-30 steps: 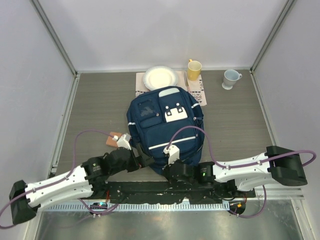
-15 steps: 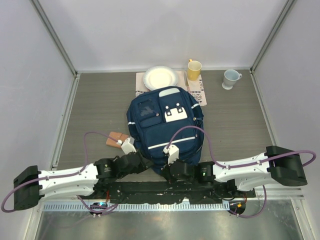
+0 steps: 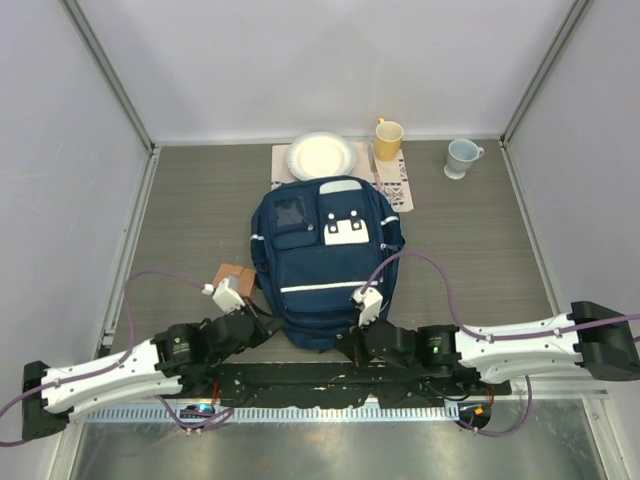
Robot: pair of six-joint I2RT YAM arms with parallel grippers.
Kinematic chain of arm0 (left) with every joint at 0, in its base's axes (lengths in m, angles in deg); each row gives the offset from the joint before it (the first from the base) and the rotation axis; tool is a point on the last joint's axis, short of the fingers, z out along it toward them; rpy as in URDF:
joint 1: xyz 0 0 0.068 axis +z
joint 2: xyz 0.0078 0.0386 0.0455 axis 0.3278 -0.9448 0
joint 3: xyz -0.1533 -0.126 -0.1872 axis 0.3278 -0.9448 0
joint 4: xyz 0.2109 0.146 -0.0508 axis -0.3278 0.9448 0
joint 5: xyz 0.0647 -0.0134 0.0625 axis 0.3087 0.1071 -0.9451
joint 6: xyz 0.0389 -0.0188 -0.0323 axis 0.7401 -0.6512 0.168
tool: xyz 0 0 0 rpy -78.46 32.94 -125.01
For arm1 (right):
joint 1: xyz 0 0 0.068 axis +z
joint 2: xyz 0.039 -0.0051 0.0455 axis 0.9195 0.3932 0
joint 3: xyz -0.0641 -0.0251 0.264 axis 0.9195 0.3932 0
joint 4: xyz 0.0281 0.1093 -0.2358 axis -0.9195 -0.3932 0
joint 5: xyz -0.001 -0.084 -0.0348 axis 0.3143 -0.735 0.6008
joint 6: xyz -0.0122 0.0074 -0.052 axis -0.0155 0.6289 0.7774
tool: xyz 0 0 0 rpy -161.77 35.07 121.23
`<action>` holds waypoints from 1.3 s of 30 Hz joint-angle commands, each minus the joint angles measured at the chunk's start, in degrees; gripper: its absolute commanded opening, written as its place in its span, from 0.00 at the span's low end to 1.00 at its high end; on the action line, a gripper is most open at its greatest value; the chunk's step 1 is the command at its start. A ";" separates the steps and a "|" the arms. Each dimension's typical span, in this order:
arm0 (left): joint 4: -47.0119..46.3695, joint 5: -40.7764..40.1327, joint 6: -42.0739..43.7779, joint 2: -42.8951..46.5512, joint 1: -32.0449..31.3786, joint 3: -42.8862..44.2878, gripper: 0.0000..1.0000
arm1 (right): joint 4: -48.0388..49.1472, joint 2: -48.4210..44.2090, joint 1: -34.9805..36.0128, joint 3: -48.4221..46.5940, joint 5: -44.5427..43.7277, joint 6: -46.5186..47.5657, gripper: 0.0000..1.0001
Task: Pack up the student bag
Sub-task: Zip the student bag at the center of the board.
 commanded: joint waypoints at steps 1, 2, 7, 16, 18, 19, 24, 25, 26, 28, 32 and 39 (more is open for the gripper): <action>16.67 -10.53 -0.52 6.07 1.97 3.09 0.00 | -9.27 -4.79 -1.52 2.81 -3.55 -2.81 0.01; 17.81 -10.61 -0.78 6.68 2.06 3.27 0.00 | -9.98 -5.32 -1.87 3.08 -3.73 -3.16 0.01; 22.47 -12.28 0.26 5.91 2.33 5.99 0.00 | -15.78 -7.69 -3.37 3.25 -7.23 -6.24 0.01; 23.45 -9.57 10.00 -3.77 7.15 12.67 0.00 | -20.61 -7.61 -5.39 3.25 -12.51 -12.22 0.01; 21.79 -8.25 11.60 -3.51 9.26 12.41 0.00 | -21.49 -7.70 -6.79 3.34 -13.31 -12.48 0.01; 21.17 -6.15 13.96 -3.42 11.62 12.32 0.00 | -21.58 -7.87 -7.32 3.34 -13.22 -12.57 0.01; 17.39 0.19 18.63 -4.20 17.44 11.97 0.55 | -21.69 -10.07 -8.56 2.11 -11.56 -11.00 0.01; 16.95 0.63 19.07 -4.47 17.53 12.32 0.60 | -20.63 -10.25 -8.47 2.37 -11.20 -9.25 0.01; 15.90 1.51 20.30 -5.17 17.53 13.10 0.64 | -19.23 -10.25 -8.47 2.55 -10.85 -8.80 0.01; 15.10 2.30 21.53 -5.96 17.53 14.51 0.78 | -18.51 -9.55 -8.56 2.64 -9.80 -8.36 0.01; 9.59 6.95 28.64 -7.90 17.45 19.43 0.85 | -16.41 -8.23 -8.56 3.16 -8.56 -7.48 0.01; -4.05 27.05 49.54 -18.94 16.83 24.44 0.89 | -15.43 -8.31 -8.56 3.34 -8.21 -6.42 0.01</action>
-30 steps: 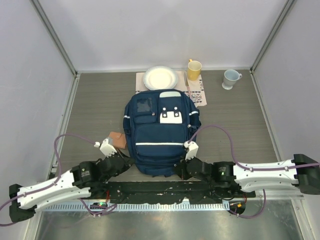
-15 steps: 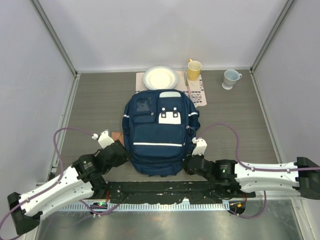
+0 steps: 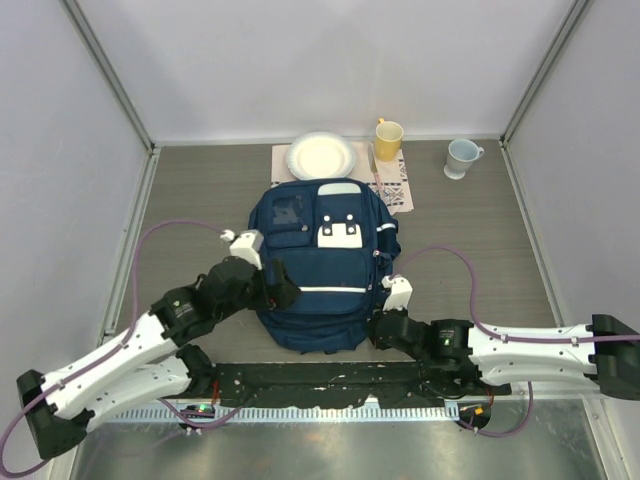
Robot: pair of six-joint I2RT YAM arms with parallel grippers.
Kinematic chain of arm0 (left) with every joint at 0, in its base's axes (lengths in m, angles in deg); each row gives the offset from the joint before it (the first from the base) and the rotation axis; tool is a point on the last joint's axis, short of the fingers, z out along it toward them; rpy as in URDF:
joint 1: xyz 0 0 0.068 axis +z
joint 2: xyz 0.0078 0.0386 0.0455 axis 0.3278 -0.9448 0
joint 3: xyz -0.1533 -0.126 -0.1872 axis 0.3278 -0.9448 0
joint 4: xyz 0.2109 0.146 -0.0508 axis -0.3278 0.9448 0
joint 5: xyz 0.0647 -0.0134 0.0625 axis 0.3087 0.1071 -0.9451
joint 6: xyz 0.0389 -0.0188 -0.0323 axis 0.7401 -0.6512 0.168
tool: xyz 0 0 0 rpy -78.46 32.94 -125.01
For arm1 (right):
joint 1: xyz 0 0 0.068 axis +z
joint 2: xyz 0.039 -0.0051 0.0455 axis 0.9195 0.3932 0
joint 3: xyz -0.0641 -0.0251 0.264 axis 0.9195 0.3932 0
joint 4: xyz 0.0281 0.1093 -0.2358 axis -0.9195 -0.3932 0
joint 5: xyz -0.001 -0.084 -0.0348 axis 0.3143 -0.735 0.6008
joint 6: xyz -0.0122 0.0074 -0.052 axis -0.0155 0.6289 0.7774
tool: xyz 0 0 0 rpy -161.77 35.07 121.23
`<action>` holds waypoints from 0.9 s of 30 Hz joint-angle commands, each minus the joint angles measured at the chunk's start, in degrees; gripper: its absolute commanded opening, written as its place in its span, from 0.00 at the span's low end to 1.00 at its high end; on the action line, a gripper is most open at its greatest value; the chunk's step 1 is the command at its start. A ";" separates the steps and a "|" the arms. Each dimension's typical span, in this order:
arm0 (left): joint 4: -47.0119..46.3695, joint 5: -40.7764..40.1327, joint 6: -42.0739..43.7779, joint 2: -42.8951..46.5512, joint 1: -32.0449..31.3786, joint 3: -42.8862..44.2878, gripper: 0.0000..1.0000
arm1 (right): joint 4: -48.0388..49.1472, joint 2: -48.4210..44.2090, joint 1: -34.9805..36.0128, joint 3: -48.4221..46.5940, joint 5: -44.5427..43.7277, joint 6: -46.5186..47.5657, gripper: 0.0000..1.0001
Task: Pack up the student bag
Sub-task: Zip the student bag at the center of the board.
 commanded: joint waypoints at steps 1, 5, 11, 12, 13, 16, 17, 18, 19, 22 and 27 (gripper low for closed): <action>-13.49 16.76 16.59 -9.30 -0.98 5.23 0.90 | 1.31 -0.20 -0.34 0.63 -0.43 1.64 0.01; -16.85 20.39 23.10 -19.15 -5.89 9.72 0.89 | 1.49 -0.99 -0.34 0.98 -0.52 1.91 0.01; -19.58 24.08 26.80 -30.23 -11.44 13.51 0.88 | 1.40 -3.10 -0.34 1.68 -0.69 1.47 0.01; -19.84 24.35 26.97 -30.76 -11.62 13.51 0.88 | 1.31 -3.37 -0.34 1.69 -0.69 1.38 0.01; -20.54 24.70 27.06 -31.47 -11.88 13.16 0.87 | 1.22 -3.54 -0.34 1.69 -0.69 1.21 0.01; -20.81 25.23 27.50 -33.32 -12.85 13.33 0.86 | 1.05 -4.34 -0.34 1.77 -1.04 0.94 0.01; -21.16 25.49 27.50 -34.28 -13.29 13.24 0.85 | 0.87 -4.42 -0.34 1.69 -1.13 0.94 0.01; -21.42 25.58 27.50 -34.63 -13.46 13.42 0.84 | 0.87 -4.69 -0.34 1.69 -1.22 0.94 0.01; -21.86 25.58 27.33 -35.07 -13.73 13.51 0.83 | 0.87 -4.78 -0.34 1.60 -1.31 0.94 0.01; -22.39 25.67 27.24 -37.62 -14.61 14.30 0.79 | 0.52 -4.86 -0.34 1.51 -1.40 1.03 0.01; -22.48 25.14 26.97 -42.10 -15.84 16.05 0.73 | 0.52 -5.74 -0.25 1.51 -1.13 1.56 0.01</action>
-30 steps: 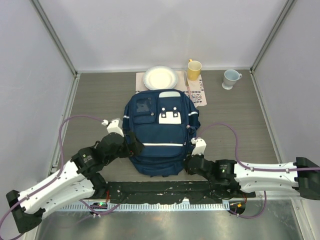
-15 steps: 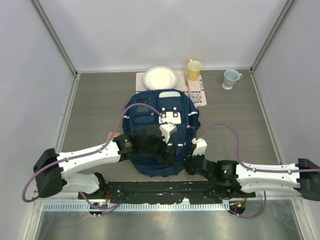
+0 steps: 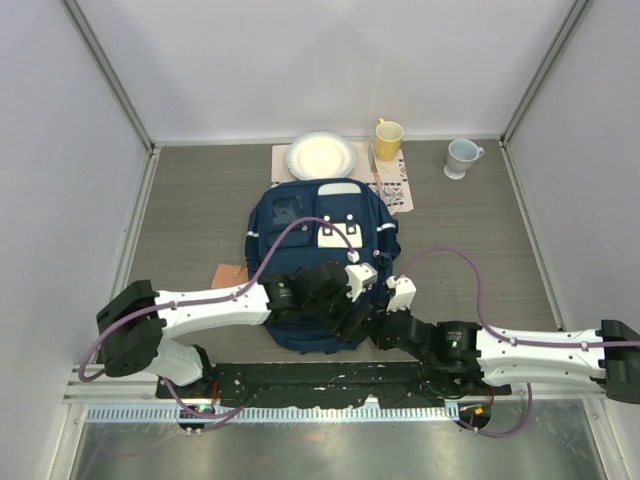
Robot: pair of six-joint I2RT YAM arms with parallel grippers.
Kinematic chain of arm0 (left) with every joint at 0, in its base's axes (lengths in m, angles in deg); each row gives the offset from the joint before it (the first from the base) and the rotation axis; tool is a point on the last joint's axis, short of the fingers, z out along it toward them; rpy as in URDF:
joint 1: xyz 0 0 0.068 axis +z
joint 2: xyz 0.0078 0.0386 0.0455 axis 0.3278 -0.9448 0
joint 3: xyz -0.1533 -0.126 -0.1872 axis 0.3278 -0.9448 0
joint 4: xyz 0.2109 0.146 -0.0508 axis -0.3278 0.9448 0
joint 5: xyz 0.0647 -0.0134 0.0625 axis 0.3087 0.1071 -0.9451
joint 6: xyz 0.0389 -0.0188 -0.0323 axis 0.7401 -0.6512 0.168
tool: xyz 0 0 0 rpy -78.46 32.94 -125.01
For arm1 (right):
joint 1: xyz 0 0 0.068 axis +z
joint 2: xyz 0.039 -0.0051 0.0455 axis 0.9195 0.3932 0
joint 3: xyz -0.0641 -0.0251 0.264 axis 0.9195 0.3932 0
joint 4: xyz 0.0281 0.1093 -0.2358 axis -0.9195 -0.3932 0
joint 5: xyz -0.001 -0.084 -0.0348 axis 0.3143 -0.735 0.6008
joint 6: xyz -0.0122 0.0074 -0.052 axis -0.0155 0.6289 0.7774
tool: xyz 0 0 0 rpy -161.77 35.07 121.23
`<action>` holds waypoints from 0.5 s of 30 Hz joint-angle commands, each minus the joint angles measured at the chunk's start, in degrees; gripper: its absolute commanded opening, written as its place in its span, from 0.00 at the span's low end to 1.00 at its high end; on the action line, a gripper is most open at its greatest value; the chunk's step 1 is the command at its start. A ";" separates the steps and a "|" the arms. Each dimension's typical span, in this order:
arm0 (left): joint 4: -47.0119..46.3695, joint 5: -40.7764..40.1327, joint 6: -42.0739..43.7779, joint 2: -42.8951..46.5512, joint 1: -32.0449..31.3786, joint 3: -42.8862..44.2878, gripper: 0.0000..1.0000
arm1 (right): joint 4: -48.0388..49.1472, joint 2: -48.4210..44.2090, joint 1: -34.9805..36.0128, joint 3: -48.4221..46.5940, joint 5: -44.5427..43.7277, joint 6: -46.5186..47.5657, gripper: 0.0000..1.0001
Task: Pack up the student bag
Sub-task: Zip the student bag at the center of the board.
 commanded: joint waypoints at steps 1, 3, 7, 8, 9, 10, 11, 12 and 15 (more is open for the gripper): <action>-3.22 -0.12 0.72 -3.33 -1.09 3.07 0.72 | -0.35 -1.52 -0.34 -0.11 -1.26 0.46 0.01; -3.14 -1.09 0.55 -4.13 -1.17 3.07 0.66 | -0.44 -1.96 -0.34 0.07 -1.18 0.73 0.01; -2.96 -4.43 0.20 -4.22 -1.17 2.55 0.43 | -1.32 -2.58 -0.34 0.24 -1.70 -0.06 0.01; -2.87 -4.96 0.19 -4.13 -1.09 2.28 0.30 | -1.76 -2.49 -0.34 0.16 -2.31 -0.32 0.01; -2.35 -5.84 0.02 -3.96 -1.17 1.76 0.24 | -2.11 -2.58 -0.34 0.24 -2.58 -0.85 0.01; -1.91 -6.80 -0.24 -3.69 -1.17 1.49 0.17 | -2.55 -2.49 -0.34 0.07 -2.84 -1.11 0.01; -1.38 -8.20 -0.77 -3.34 -1.17 1.23 0.02 | -2.72 -2.49 -0.34 0.07 -3.54 -1.46 0.01; -0.42 -8.83 -0.95 -2.99 -1.17 0.36 0.00 | -3.16 -2.23 -0.34 -0.10 -3.98 -1.90 0.01; 1.69 -9.89 -2.00 -1.50 -1.17 -1.66 0.00 | -5.62 -1.79 -0.34 -0.63 -6.44 -3.92 0.01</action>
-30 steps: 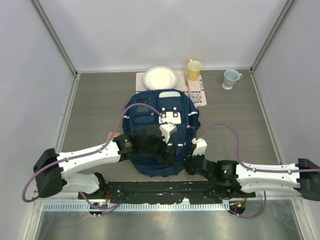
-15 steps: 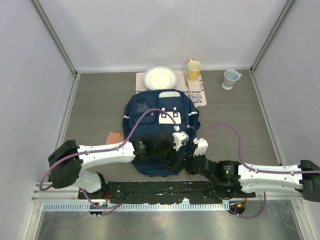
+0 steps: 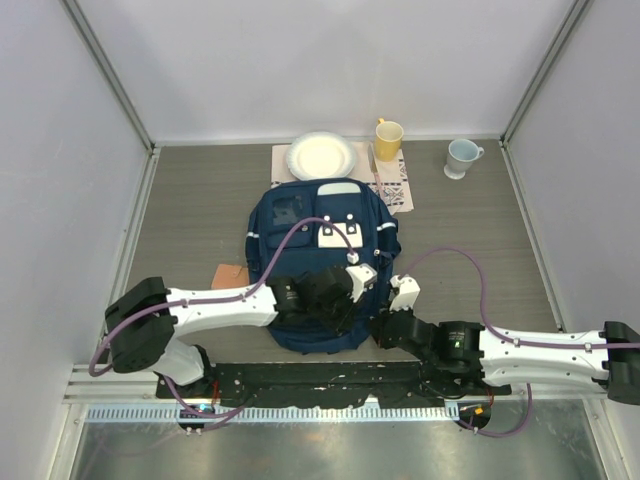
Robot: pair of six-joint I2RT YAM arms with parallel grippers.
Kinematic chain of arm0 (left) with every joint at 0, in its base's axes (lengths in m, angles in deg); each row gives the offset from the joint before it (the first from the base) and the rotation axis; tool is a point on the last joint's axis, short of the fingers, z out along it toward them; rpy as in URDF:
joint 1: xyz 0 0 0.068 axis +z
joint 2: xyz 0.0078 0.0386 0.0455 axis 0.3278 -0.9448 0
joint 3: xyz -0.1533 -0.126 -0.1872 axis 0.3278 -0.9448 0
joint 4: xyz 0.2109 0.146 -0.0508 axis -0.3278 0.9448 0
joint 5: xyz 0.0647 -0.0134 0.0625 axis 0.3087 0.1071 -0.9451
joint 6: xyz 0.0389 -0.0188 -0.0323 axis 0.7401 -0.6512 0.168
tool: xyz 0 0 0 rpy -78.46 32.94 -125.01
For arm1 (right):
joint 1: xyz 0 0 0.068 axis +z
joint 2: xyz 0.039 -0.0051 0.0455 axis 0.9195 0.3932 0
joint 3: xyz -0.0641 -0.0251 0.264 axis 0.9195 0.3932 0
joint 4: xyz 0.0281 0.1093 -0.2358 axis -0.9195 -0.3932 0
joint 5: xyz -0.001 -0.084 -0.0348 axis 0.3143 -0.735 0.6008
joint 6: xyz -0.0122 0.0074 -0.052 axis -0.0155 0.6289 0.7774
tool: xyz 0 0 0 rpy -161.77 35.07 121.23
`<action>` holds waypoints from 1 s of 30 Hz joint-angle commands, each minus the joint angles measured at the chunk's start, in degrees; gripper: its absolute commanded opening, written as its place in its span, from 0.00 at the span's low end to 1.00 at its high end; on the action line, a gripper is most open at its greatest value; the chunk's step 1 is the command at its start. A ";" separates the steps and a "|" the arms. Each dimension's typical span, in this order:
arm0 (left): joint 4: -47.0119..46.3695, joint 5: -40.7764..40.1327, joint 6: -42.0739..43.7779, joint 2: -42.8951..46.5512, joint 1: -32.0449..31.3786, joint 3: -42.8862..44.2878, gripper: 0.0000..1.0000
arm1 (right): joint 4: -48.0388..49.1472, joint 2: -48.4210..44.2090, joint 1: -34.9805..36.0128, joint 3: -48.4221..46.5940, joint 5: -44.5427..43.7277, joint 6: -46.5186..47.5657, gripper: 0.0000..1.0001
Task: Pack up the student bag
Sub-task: Zip the student bag at the center of the board.
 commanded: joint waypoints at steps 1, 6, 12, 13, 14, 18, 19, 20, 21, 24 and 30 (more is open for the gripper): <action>2.90 -3.59 -1.72 3.73 -0.21 -3.02 0.00 | -5.69 0.00 -0.34 -1.03 -6.27 -3.81 0.01; 6.24 -10.36 -6.37 10.40 -0.21 -8.21 0.00 | -8.51 -0.70 -1.39 -1.21 -7.77 -5.32 0.01; 6.77 -10.80 -9.71 17.69 -0.21 -12.43 0.00 | -8.60 -1.49 -4.73 -2.25 -8.65 -4.62 0.01; 6.86 -10.80 -9.98 18.32 -0.21 -12.61 0.00 | -8.60 -1.06 -5.43 -2.52 -8.82 -4.36 0.01; 6.77 -10.80 -10.24 18.85 -0.21 -12.96 0.00 | -8.51 -0.79 -5.96 -2.87 -9.17 -3.57 0.01; 6.77 -10.62 -10.51 20.96 -0.21 -12.88 0.00 | -6.68 2.02 -12.00 -4.45 -9.44 0.55 0.01; 6.68 -10.71 -10.51 21.74 -0.21 -12.88 0.00 | -6.23 2.81 -13.77 -4.54 -8.57 1.79 0.01; 6.77 -10.80 -10.42 22.19 -0.21 -12.88 0.00 | -6.05 4.03 -15.26 -4.81 -8.04 2.84 0.01; 7.03 -11.06 -10.42 22.63 -0.13 -12.79 0.00 | -5.96 4.57 -18.24 -5.50 -7.51 4.68 0.01; 7.91 -12.82 -11.03 25.43 -0.21 -13.14 0.00 | -4.48 4.57 -21.86 -5.78 -6.28 7.67 0.01; 7.03 -16.07 -13.15 32.91 -0.13 -16.39 0.00 | -0.26 5.10 -27.31 -4.72 -1.71 10.85 0.01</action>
